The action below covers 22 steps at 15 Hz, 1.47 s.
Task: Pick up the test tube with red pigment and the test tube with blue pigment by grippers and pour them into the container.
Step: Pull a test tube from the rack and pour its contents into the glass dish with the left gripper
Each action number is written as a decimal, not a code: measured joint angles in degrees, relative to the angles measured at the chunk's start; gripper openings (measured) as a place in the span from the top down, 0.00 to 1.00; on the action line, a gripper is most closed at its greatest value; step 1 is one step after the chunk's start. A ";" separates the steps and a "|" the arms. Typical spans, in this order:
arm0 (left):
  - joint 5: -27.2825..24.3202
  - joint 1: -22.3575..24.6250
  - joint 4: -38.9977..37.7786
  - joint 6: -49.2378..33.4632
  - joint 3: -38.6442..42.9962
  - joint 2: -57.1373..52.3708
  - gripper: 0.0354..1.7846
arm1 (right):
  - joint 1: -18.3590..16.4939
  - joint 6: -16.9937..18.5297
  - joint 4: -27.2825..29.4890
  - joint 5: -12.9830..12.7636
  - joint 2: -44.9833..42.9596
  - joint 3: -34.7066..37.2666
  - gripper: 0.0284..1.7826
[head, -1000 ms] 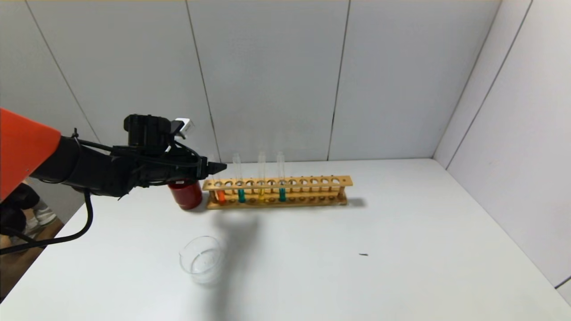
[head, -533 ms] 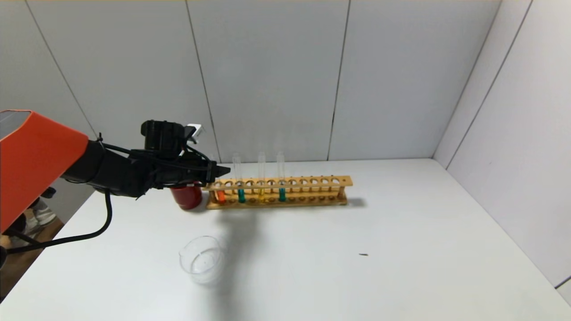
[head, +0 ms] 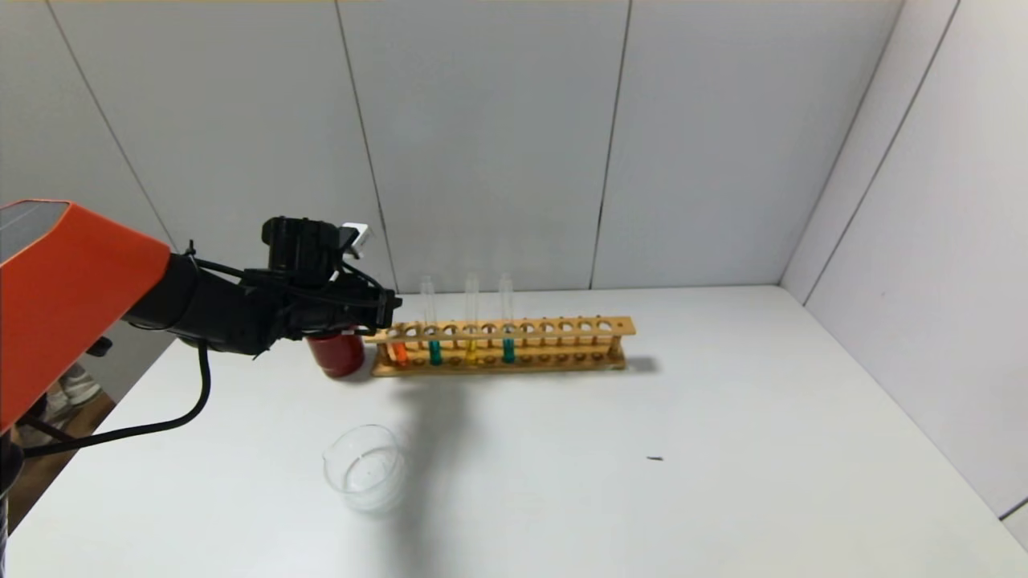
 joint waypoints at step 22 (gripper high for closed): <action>9.45 -0.17 11.06 13.57 6.66 -27.04 0.83 | 0.00 0.02 0.02 0.00 0.00 0.00 0.02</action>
